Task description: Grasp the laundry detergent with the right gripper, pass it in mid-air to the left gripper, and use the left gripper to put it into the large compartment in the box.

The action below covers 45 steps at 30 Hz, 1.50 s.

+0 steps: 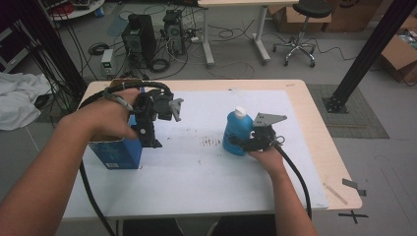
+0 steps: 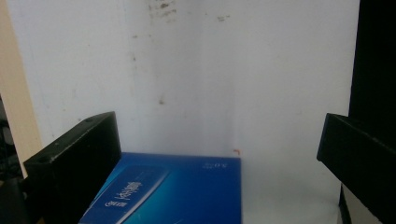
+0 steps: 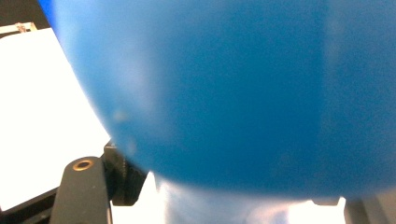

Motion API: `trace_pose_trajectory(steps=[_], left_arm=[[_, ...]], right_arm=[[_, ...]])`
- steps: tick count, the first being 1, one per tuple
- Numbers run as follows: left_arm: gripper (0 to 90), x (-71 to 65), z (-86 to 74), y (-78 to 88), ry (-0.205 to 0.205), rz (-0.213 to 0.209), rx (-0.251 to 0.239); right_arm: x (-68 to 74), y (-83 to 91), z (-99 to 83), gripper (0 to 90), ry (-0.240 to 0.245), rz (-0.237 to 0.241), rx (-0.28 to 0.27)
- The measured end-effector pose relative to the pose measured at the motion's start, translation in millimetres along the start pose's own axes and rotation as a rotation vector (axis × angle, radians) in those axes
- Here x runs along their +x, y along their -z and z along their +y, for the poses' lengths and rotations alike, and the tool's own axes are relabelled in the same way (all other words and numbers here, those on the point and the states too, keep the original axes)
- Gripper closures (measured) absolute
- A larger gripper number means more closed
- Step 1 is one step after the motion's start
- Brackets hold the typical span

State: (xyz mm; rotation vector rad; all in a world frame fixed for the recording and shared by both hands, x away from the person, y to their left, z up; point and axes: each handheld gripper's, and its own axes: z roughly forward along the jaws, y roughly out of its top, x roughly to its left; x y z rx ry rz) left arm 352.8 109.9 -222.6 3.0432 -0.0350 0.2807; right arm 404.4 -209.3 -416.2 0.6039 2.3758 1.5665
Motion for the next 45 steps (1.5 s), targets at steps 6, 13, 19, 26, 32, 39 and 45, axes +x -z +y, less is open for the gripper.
trace_pose_trajectory(steps=[6,13,19,26,32,39,45], left_arm=[[0.1,0.0,0.1,0.0,0.001,0.002,-0.001],[0.1,-0.2,0.9,0.1,-0.002,0.005,-0.002],[0.1,0.0,2.1,-0.2,-0.009,0.006,-0.002],[0.1,1.4,6.1,0.7,-0.021,0.007,0.0],[0.1,1.9,10.7,4.0,-0.024,0.008,-0.001],[0.1,1.6,18.0,9.9,-0.029,0.0,0.0],[0.1,-0.1,26.5,13.2,-0.043,-0.013,0.003]], right_arm=[[0.7,0.5,-0.5,36.6,0.007,-0.003,-0.005],[2.4,1.3,-0.4,44.2,0.016,-0.017,-0.008],[3.8,1.9,2.5,46.2,0.035,-0.024,0.008],[-0.1,15.5,10.2,47.4,0.035,-0.001,-0.017],[4.3,28.9,29.0,47.7,0.078,0.051,0.016],[17.1,37.7,55.0,47.8,0.137,0.156,0.034],[35.5,30.9,71.0,47.6,0.196,0.256,0.063]])
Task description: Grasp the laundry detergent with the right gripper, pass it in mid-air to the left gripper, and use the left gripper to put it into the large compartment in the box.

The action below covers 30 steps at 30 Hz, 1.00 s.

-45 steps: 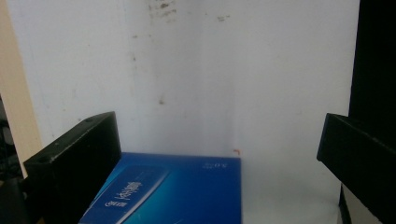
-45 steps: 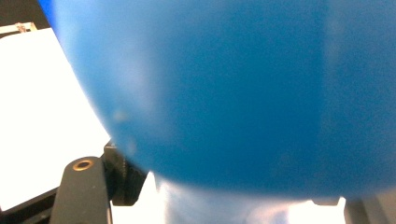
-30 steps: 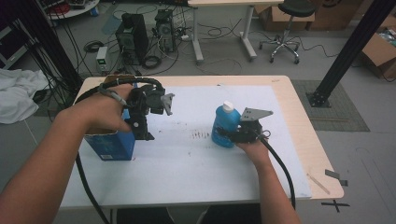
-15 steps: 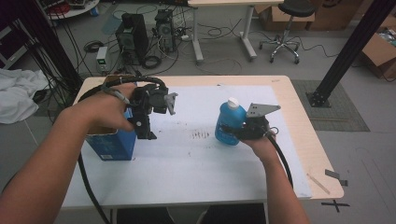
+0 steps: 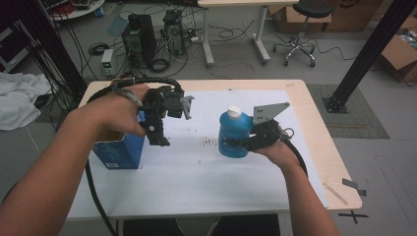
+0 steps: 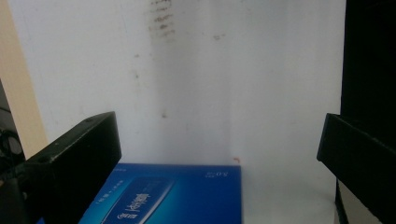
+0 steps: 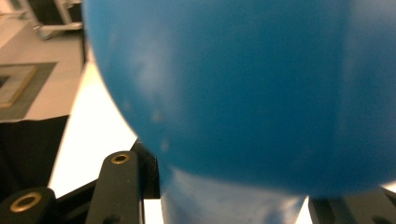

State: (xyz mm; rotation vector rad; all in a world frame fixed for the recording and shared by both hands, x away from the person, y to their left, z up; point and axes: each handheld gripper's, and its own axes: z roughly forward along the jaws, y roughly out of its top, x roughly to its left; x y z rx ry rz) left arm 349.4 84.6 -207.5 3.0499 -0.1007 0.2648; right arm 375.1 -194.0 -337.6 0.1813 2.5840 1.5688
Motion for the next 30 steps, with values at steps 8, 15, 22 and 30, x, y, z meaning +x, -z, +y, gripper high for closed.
trace_pose_trajectory(steps=[8,15,22,30], left_arm=[[0.1,-2.3,9.3,1.6,-0.003,-0.018,0.01],[0.1,-5.8,18.6,-2.7,-0.014,-0.04,0.029],[0.1,-9.1,25.9,-12.9,-0.021,-0.066,0.055],[0.1,-12.9,30.6,-25.4,-0.021,-0.083,0.052]], right_arm=[[18.6,-24.7,13.5,47.5,0.054,0.093,0.016],[29.8,-53.2,19.2,47.5,0.071,0.146,0.003],[34.3,-74.9,20.2,47.4,0.059,0.161,-0.007],[41.4,-96.0,22.8,47.4,0.061,0.17,-0.01]])
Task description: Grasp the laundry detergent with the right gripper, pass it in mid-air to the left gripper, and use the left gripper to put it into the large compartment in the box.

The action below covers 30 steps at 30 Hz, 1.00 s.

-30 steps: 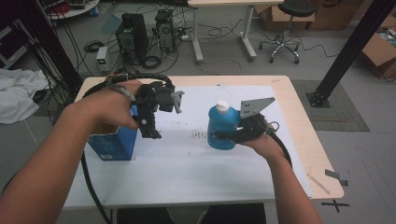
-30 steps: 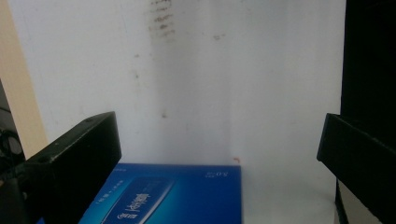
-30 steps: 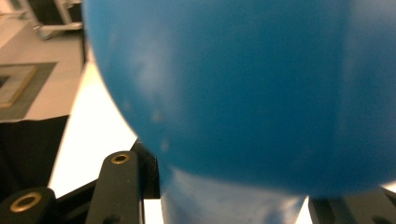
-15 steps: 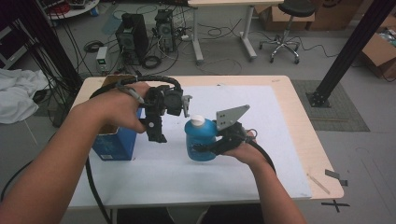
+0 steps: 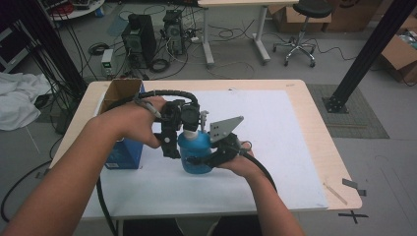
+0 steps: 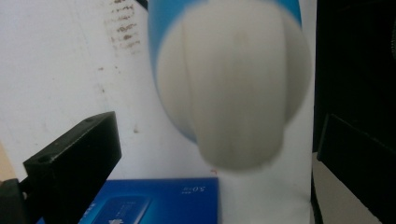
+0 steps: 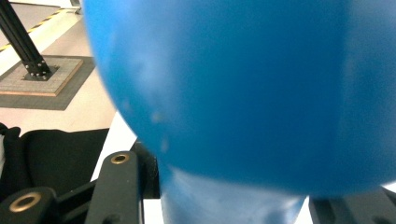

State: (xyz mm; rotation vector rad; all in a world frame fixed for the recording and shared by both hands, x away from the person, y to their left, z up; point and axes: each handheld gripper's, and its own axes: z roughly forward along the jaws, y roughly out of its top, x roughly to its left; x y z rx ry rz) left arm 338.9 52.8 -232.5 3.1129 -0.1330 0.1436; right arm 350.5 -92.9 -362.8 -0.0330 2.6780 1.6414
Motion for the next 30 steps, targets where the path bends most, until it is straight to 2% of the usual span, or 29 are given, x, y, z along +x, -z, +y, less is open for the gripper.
trace_pose_trajectory(steps=[3,10,21,27,28,30], left_arm=[[0.1,-1.2,0.4,-2.8,0.004,-0.004,-0.009],[0.1,-4.4,3.9,-9.1,0.001,-0.007,0.006],[0.1,-6.2,9.2,-19.0,0.008,-0.003,0.031],[0.3,-6.9,10.0,-21.5,0.016,0.008,0.033],[1.0,-7.0,10.4,-21.9,0.016,0.007,0.038],[2.6,-7.3,10.9,-22.6,0.016,0.008,0.045]], right_arm=[[2.1,-8.5,0.2,47.4,0.004,0.007,0.0],[3.3,-20.7,0.7,47.4,0.01,0.011,-0.008],[5.4,-24.6,4.0,47.2,0.0,0.006,-0.016],[4.4,-27.1,5.3,47.3,0.02,0.004,-0.017],[2.7,-27.4,5.5,47.2,0.041,0.0,-0.018],[3.1,-27.5,5.8,47.2,0.035,0.005,-0.014]])
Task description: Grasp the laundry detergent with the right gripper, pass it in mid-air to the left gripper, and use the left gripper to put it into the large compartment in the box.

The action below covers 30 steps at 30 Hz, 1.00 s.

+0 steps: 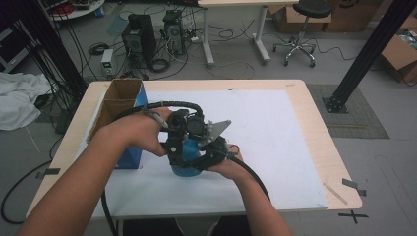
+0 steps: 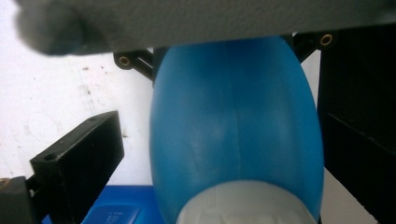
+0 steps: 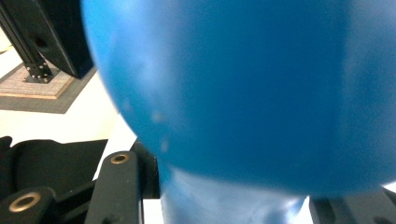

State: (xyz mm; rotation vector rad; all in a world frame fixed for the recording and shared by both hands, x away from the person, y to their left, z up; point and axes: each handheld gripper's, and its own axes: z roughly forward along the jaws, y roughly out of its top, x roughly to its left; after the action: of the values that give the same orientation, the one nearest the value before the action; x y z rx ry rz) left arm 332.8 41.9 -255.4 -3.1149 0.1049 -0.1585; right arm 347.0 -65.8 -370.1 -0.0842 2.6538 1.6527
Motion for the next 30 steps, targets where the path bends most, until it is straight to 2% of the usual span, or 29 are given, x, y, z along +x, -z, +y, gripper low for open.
trace_pose_trajectory(steps=[2,3,6,7,9,10,15,17,18,22,28,30], left_arm=[[4.3,0.1,0.1,0.0,0.001,-0.002,0.001],[4.8,0.3,0.1,-0.5,0.007,-0.004,-0.002],[8.1,0.3,0.3,-0.3,0.007,-0.007,0.002],[8.4,0.1,0.2,-0.7,0.011,-0.004,0.001],[8.9,0.2,0.3,-0.3,0.013,-0.008,0.005],[9.6,0.2,0.3,-0.3,0.015,-0.009,0.005],[10.4,-0.1,0.4,0.3,0.019,-0.003,0.009],[13.5,-0.4,0.2,0.5,0.019,-0.011,0.0],[15.3,-1.1,0.7,1.3,0.015,-0.01,0.006],[15.8,-1.5,1.4,1.6,0.016,-0.01,0.012],[17.4,-1.9,1.0,2.1,0.021,-0.006,0.014],[18.7,-1.9,0.8,2.2,0.021,-0.002,0.022]], right_arm=[[0.3,-0.6,0.3,47.2,-0.003,-0.003,-0.004],[1.6,-0.7,0.8,47.2,-0.022,0.006,-0.01],[1.5,-0.6,0.7,47.2,-0.025,0.006,-0.011],[-0.1,-0.4,0.3,47.2,-0.004,-0.003,-0.006],[-0.2,-0.4,0.3,47.2,-0.003,-0.004,-0.005],[1.5,-0.4,0.8,47.2,-0.024,0.004,-0.01],[1.7,-0.4,1.1,47.2,-0.026,0.004,-0.01],[2.0,-1.0,1.0,47.2,-0.028,0.002,-0.01],[-1.0,-1.3,0.1,47.2,0.007,-0.014,-0.002],[1.3,-2.0,0.9,47.2,-0.03,0.007,-0.013],[0.7,-2.7,1.3,47.2,-0.025,0.002,-0.017],[-1.7,-2.6,1.1,47.1,0.005,-0.012,-0.021]])
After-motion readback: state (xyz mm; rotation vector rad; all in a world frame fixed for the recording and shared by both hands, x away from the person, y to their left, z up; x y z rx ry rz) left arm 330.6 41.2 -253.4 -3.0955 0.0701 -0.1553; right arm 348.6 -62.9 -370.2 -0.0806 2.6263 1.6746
